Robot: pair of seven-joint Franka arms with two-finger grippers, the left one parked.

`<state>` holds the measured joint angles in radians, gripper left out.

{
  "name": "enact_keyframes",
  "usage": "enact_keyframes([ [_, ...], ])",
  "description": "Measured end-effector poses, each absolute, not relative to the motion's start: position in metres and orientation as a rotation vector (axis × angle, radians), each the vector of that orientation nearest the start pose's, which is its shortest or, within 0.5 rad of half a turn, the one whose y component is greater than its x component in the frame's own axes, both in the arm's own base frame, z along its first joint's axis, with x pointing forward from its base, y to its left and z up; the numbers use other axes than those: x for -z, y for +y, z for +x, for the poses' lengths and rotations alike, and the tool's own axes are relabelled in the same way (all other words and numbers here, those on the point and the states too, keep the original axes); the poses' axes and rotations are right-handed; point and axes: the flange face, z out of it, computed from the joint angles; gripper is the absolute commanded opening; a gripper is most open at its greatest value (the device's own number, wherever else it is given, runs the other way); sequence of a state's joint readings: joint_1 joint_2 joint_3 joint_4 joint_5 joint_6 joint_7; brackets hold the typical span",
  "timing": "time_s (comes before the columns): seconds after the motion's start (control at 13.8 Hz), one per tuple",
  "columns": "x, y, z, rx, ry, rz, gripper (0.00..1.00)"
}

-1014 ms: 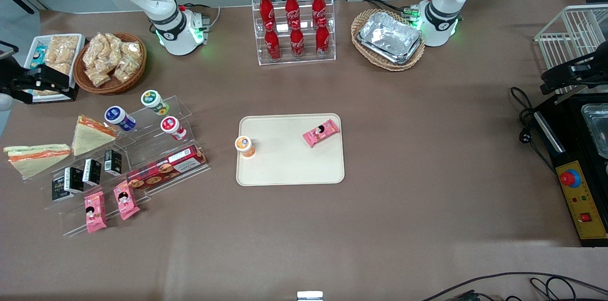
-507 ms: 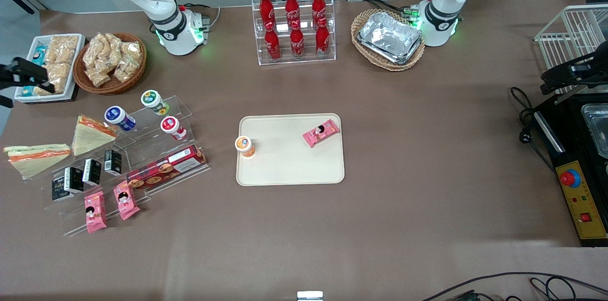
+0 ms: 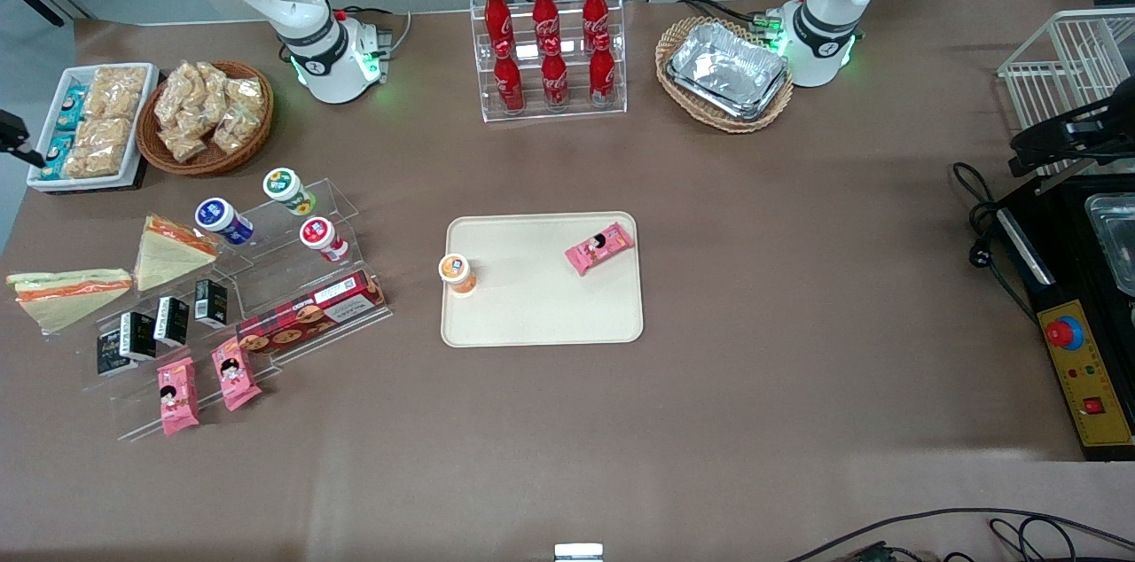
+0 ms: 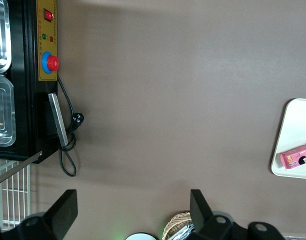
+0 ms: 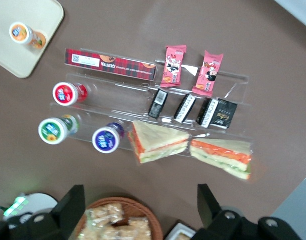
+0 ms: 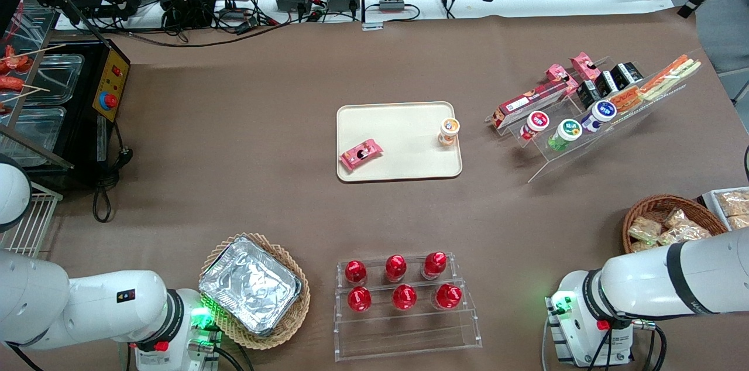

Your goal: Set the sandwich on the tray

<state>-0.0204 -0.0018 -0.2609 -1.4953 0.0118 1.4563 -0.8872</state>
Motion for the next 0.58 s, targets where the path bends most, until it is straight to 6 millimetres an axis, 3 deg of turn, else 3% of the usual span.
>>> enact_keyframes([
  [0.58, -0.644, -0.192, 0.532, 0.059, -1.550, -2.780, 1.00],
])
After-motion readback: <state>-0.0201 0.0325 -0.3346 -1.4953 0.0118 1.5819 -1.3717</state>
